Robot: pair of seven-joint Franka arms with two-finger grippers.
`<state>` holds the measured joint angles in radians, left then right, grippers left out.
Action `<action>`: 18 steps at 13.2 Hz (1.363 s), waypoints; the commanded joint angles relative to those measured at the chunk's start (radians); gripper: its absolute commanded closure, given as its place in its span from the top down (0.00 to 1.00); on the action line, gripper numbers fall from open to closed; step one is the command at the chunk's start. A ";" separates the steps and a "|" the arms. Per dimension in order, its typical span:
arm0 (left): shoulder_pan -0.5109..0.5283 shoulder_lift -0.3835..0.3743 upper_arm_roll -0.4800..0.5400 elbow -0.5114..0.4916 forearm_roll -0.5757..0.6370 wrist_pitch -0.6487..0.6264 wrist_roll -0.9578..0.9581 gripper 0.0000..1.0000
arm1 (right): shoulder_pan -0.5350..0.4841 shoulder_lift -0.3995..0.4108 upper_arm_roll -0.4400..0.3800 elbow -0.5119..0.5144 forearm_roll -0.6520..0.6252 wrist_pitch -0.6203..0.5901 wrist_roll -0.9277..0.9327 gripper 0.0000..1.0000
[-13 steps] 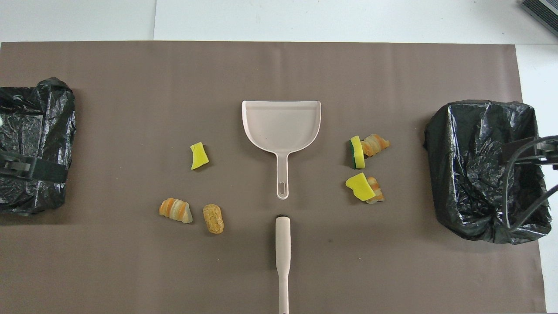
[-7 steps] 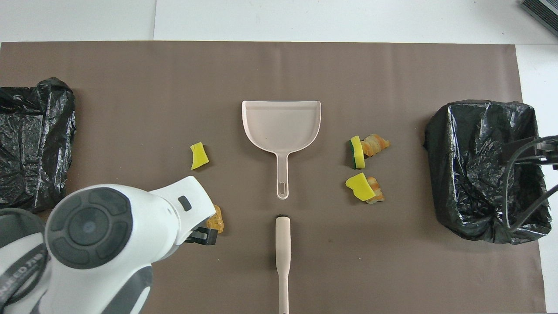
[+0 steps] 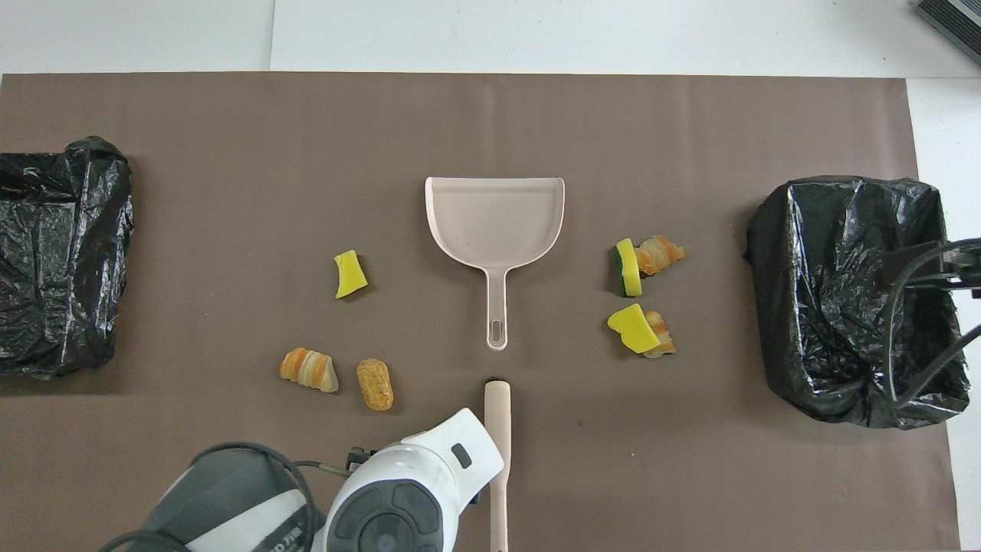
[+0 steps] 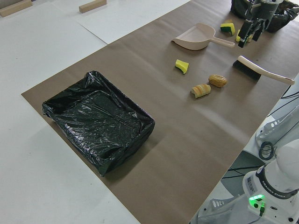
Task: Sweep and dump trash in bin
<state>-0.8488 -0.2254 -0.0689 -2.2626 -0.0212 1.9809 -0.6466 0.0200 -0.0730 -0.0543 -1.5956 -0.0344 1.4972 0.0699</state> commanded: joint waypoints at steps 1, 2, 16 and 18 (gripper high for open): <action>-0.111 0.015 0.020 -0.087 -0.005 0.122 -0.077 1.00 | 0.000 -0.018 -0.004 -0.023 0.001 0.023 -0.021 1.00; -0.154 0.027 0.020 -0.092 -0.005 0.127 -0.085 1.00 | 0.000 -0.019 -0.004 -0.023 -0.001 0.023 -0.021 1.00; -0.277 0.172 0.021 -0.077 -0.005 0.204 -0.243 0.06 | 0.003 -0.014 0.008 -0.081 -0.004 0.133 -0.101 1.00; -0.265 0.166 0.021 -0.071 -0.005 0.155 -0.239 0.00 | 0.052 0.016 0.013 -0.081 -0.002 0.152 -0.021 1.00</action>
<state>-1.1000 -0.0478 -0.0646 -2.3390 -0.0214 2.1867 -0.8752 0.0371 -0.0653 -0.0480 -1.6500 -0.0339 1.6183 0.0005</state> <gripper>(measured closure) 0.626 0.000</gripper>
